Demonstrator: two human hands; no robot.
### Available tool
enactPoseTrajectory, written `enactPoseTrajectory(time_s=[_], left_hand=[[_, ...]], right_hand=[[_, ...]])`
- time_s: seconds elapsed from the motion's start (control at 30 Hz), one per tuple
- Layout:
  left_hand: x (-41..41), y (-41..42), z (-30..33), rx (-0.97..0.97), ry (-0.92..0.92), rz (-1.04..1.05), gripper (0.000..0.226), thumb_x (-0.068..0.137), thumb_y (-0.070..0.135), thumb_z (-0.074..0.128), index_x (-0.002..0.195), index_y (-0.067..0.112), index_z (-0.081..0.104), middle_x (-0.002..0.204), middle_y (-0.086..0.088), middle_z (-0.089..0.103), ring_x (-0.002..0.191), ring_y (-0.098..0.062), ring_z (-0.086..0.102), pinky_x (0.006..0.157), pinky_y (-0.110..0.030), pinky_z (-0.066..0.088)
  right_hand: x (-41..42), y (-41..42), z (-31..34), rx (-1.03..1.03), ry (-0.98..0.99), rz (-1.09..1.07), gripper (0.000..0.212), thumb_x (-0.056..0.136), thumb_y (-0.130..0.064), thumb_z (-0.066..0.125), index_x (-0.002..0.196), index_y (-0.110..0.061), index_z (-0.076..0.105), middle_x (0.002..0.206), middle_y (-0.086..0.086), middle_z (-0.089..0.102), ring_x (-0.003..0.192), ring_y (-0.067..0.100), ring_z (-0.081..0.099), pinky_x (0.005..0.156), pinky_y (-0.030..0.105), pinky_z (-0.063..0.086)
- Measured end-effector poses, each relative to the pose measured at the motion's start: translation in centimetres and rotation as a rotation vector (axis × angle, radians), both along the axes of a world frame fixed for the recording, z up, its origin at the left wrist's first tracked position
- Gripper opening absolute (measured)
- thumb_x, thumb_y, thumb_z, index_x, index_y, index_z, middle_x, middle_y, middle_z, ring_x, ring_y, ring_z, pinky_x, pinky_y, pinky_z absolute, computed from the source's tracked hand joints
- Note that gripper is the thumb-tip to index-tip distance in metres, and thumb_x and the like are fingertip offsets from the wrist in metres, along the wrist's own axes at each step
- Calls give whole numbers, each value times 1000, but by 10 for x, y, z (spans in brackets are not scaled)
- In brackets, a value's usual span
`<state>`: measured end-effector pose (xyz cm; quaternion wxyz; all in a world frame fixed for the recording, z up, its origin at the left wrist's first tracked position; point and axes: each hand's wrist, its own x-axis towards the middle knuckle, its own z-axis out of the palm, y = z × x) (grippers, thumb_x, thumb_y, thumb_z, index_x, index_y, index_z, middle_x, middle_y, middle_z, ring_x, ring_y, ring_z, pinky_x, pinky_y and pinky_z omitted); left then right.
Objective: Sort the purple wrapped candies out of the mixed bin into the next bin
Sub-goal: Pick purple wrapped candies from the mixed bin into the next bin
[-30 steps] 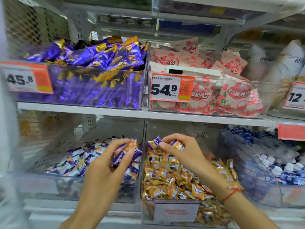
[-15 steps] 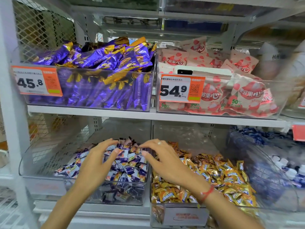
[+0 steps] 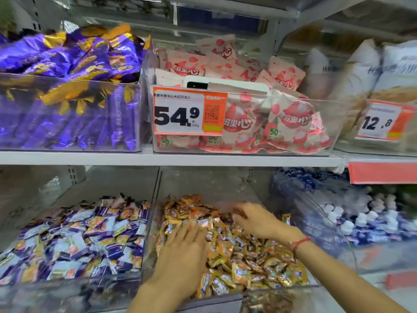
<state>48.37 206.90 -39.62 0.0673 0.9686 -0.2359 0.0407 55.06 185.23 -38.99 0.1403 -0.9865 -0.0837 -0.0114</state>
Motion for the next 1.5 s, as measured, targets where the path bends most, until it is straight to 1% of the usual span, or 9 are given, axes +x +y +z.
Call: enactPoseTrajectory(time_s=[0.13, 0.27, 0.47, 0.7, 0.83, 0.97, 1.07, 1.27, 1.5], left_hand=[[-2, -2, -4, -43, -48, 28, 47, 105, 37, 20, 152, 27, 22, 157, 10, 23, 146, -12, 12, 119, -29, 2], [-4, -1, 0, -168, -111, 97, 43, 104, 37, 22, 146, 34, 31, 150, 16, 33, 139, -7, 24, 117, -29, 15], [-2, -4, -2, -134, -7, 211, 44, 102, 38, 29, 145, 32, 34, 157, 8, 25, 144, -18, 21, 115, -42, 18], [-10, -2, -2, -207, 33, -9, 36, 101, 45, 32, 135, 46, 44, 145, 27, 34, 131, -4, 39, 96, -27, 40], [-10, -1, -4, -275, 46, 6, 31, 99, 48, 37, 126, 44, 53, 134, 26, 44, 123, -1, 44, 98, -25, 37], [-8, 0, -5, -202, -37, 114, 36, 98, 49, 36, 131, 44, 49, 142, 20, 40, 133, -5, 34, 111, -29, 22], [-7, 0, -4, -178, -73, 166, 39, 99, 46, 35, 136, 41, 45, 147, 18, 35, 139, -7, 25, 116, -32, 13], [-2, -3, -6, -279, -30, 147, 37, 97, 45, 42, 133, 39, 48, 142, 21, 43, 133, -3, 36, 113, -28, 21], [-7, -2, -1, -400, -47, 176, 31, 96, 42, 45, 127, 40, 52, 135, 23, 48, 126, -2, 43, 107, -24, 28]], right_hand=[[16, 44, -8, 168, 102, 198, 50, 103, -33, 40, 151, -25, 28, 156, -3, 29, 143, 15, 27, 111, 16, 19], [25, 39, -19, -158, 186, 314, 59, 102, -44, 37, 154, -32, 12, 162, 2, 11, 147, 23, 16, 119, 40, 18], [-18, -39, 0, -503, 307, 218, 49, 103, -39, 35, 150, -41, 22, 156, 2, 30, 138, 27, 34, 111, 45, 31], [-29, -41, 20, -292, 138, 135, 41, 95, -21, 48, 135, -34, 52, 127, 0, 54, 127, 24, 47, 98, 35, 42], [-25, 0, 11, -45, 108, 192, 40, 100, -37, 43, 140, -36, 46, 142, -1, 52, 128, 23, 49, 104, 40, 42], [-25, -7, -30, -183, 175, 71, 127, 46, -104, 24, 139, -21, 49, 146, 11, 45, 134, 28, 43, 110, 43, 36], [-15, 15, -5, -210, 248, 271, 53, 100, -51, 37, 148, -31, 35, 159, -2, 22, 145, 22, 24, 117, 40, 24], [-6, -5, 31, -228, 283, 173, 34, 95, -49, 51, 108, -27, 72, 123, -5, 66, 112, 18, 60, 98, 37, 47], [41, 39, -17, -121, 136, 134, 45, 92, -21, 50, 137, -21, 47, 127, 15, 59, 106, 30, 56, 89, 35, 49]])
